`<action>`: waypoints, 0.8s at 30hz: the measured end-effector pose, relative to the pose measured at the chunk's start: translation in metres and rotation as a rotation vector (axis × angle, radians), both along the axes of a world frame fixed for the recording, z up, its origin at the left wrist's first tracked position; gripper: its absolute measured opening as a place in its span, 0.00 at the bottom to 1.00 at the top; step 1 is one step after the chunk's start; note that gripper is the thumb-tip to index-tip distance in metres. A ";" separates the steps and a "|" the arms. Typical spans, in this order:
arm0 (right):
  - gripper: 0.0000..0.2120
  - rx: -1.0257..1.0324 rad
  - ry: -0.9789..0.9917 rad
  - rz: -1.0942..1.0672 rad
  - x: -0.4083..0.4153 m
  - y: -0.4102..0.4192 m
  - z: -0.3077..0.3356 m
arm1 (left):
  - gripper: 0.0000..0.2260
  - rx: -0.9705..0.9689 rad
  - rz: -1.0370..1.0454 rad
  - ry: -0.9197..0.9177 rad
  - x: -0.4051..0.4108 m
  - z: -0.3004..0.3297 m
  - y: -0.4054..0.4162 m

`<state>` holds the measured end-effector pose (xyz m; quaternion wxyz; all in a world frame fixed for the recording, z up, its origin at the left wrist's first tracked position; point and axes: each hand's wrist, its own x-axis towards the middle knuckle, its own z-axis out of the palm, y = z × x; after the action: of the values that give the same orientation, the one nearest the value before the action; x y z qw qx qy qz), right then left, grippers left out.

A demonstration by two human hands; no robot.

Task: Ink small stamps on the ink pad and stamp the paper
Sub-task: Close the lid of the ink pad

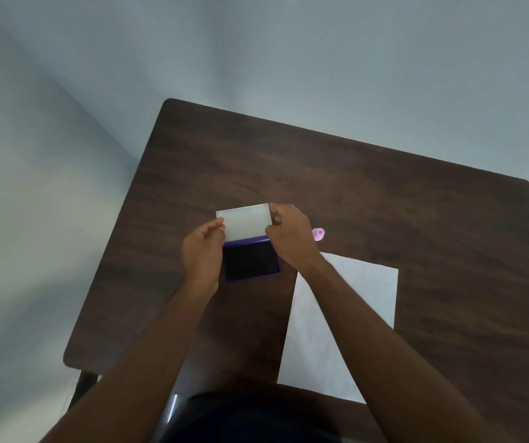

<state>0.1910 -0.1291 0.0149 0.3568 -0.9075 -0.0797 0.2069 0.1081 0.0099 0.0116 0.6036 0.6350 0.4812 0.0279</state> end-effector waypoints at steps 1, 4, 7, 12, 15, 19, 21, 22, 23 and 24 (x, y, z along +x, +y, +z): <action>0.19 -0.006 0.033 0.023 0.001 0.004 -0.003 | 0.10 -0.044 0.061 0.001 -0.001 0.000 0.006; 0.20 -0.022 0.118 0.028 0.003 0.011 -0.008 | 0.13 -0.100 0.137 0.013 -0.002 -0.001 0.018; 0.17 -0.035 0.120 0.003 0.005 0.016 -0.009 | 0.14 -0.161 0.118 0.007 -0.002 0.000 0.018; 0.12 -0.042 0.149 -0.049 0.009 0.018 -0.003 | 0.14 -0.164 0.098 0.004 -0.002 0.001 0.016; 0.11 -0.045 0.140 -0.059 0.008 0.019 -0.001 | 0.15 -0.161 0.094 0.016 -0.002 0.002 0.017; 0.11 -0.045 0.130 -0.074 0.007 0.020 0.002 | 0.14 -0.155 0.074 0.028 -0.001 0.003 0.020; 0.11 -0.033 0.112 -0.096 0.006 0.020 0.006 | 0.14 -0.150 0.063 0.026 -0.001 0.004 0.022; 0.12 -0.016 0.104 -0.119 0.007 0.019 0.008 | 0.14 -0.141 0.056 0.018 -0.001 0.006 0.024; 0.13 0.007 0.099 -0.147 0.006 0.018 0.011 | 0.14 -0.127 0.044 0.011 -0.002 0.008 0.025; 0.13 0.032 0.098 -0.177 0.006 0.017 0.013 | 0.14 -0.106 0.025 0.009 -0.004 0.009 0.026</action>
<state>0.1967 -0.1121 0.0282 0.3917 -0.8939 0.0150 0.2177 0.1044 0.0359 0.0207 0.6339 0.5962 0.4926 0.0070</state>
